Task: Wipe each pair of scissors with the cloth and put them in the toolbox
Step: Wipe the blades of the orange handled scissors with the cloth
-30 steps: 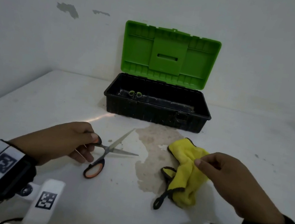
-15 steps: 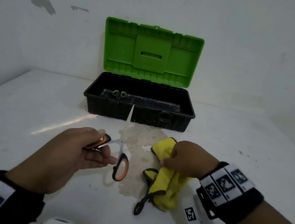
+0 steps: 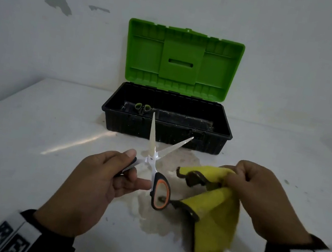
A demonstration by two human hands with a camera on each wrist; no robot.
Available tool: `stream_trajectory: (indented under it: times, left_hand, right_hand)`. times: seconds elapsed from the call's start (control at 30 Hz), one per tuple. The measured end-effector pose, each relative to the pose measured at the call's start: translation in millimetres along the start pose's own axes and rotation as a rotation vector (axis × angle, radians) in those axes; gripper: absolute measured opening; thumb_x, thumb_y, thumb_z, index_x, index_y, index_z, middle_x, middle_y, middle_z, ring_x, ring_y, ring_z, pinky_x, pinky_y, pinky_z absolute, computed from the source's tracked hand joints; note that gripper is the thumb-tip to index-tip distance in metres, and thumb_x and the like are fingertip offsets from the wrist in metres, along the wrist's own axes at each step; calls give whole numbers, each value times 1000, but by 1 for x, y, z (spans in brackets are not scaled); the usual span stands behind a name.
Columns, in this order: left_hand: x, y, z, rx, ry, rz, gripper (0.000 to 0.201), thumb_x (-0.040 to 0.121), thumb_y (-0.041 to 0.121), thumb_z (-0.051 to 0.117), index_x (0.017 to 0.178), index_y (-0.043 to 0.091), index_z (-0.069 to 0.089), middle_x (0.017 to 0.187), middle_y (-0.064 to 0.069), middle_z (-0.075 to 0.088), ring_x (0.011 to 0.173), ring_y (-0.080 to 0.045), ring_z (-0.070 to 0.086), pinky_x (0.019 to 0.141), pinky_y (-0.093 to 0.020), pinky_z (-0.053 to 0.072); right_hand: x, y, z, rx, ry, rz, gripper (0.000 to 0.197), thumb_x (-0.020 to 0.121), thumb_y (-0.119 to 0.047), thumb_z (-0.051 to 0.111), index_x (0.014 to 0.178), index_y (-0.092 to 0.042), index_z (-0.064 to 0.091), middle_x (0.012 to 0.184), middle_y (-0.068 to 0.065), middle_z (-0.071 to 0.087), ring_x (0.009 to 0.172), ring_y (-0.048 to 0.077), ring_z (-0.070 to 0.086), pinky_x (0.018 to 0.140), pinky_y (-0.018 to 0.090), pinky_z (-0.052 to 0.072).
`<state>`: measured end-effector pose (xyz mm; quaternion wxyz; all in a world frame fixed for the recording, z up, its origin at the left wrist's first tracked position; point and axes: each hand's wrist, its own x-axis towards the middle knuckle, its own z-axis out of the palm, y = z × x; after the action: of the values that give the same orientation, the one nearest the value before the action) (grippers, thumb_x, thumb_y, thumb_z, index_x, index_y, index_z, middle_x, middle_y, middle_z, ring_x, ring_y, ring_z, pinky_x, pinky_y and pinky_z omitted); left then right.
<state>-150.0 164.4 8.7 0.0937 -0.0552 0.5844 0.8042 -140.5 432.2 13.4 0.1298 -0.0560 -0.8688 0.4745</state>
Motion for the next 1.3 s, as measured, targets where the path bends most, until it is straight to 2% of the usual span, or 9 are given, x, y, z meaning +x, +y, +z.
stream_trajectory:
  times: [0.13, 0.27, 0.43, 0.63, 0.77, 0.9, 1.03, 1.17, 1.3]
  left_hand:
    - [1, -6, 9, -6, -17, 15, 25, 74, 30, 64, 78, 5, 63, 65, -14, 63, 74, -38, 74, 83, -44, 55]
    - [0, -10, 16, 21, -38, 4, 34, 74, 32, 63, 90, 2, 63, 77, -17, 73, 75, -36, 75, 80, -42, 55]
    - [-5, -11, 21, 57, -70, -25, 46, 72, 35, 61, 101, 0, 64, 87, -17, 77, 77, -32, 76, 76, -38, 55]
    - [-9, -11, 25, 90, -87, -16, 46, 73, 35, 61, 102, 0, 63, 86, -15, 77, 76, -31, 76, 80, -41, 55]
    - [-11, -12, 22, 56, -90, -13, 50, 74, 34, 60, 105, -6, 62, 86, -19, 76, 79, -31, 76, 80, -37, 54]
    - [-12, -11, 21, 15, -92, -14, 48, 77, 32, 60, 103, -8, 59, 85, -21, 76, 76, -29, 76, 72, -32, 60]
    - [-11, -13, 22, 9, -89, -11, 48, 75, 31, 60, 105, -7, 59, 86, -21, 76, 78, -32, 76, 77, -39, 57]
    - [-10, -14, 22, -9, -80, -5, 45, 75, 30, 60, 106, -3, 62, 89, -18, 77, 79, -32, 76, 68, -32, 63]
    - [-8, -13, 21, 19, -86, 31, 44, 74, 29, 60, 106, -2, 63, 87, -17, 77, 78, -31, 76, 70, -33, 63]
  right_hand:
    - [-13, -8, 2, 97, 63, -50, 16, 85, -3, 57, 75, -15, 54, 53, -5, 45, 46, 7, 35, 42, 15, 30]
    - [-27, -28, 13, 205, 37, -104, 15, 91, -13, 57, 93, -28, 63, 71, -6, 66, 58, 2, 54, 54, 11, 41]
    - [-37, -37, 34, 3, 135, -296, 11, 84, -27, 71, 89, -34, 64, 90, -19, 65, 83, 0, 62, 66, 6, 43]
    - [-37, -35, 55, -99, 142, -414, 13, 81, -31, 77, 86, -33, 65, 79, -21, 64, 82, -4, 60, 68, 6, 45]
    - [-38, -31, 56, -189, 148, -543, 15, 82, -36, 70, 91, -24, 74, 87, -14, 70, 85, -3, 58, 80, 3, 43]
    - [-47, -35, 55, -262, 75, -562, 33, 79, -50, 70, 101, -25, 75, 97, -14, 71, 89, 1, 62, 81, 20, 52]
    - [-44, -32, 55, -279, 127, -594, 22, 81, -29, 71, 100, -23, 77, 96, -10, 74, 89, 2, 63, 85, 15, 49]
    - [-40, -31, 54, -269, 219, -574, 22, 80, -21, 70, 101, -17, 77, 95, -5, 75, 97, 0, 56, 96, 4, 36]
    - [-39, -32, 60, -280, 231, -621, 22, 86, -24, 65, 101, -15, 77, 94, -1, 74, 88, 7, 61, 90, 11, 43]
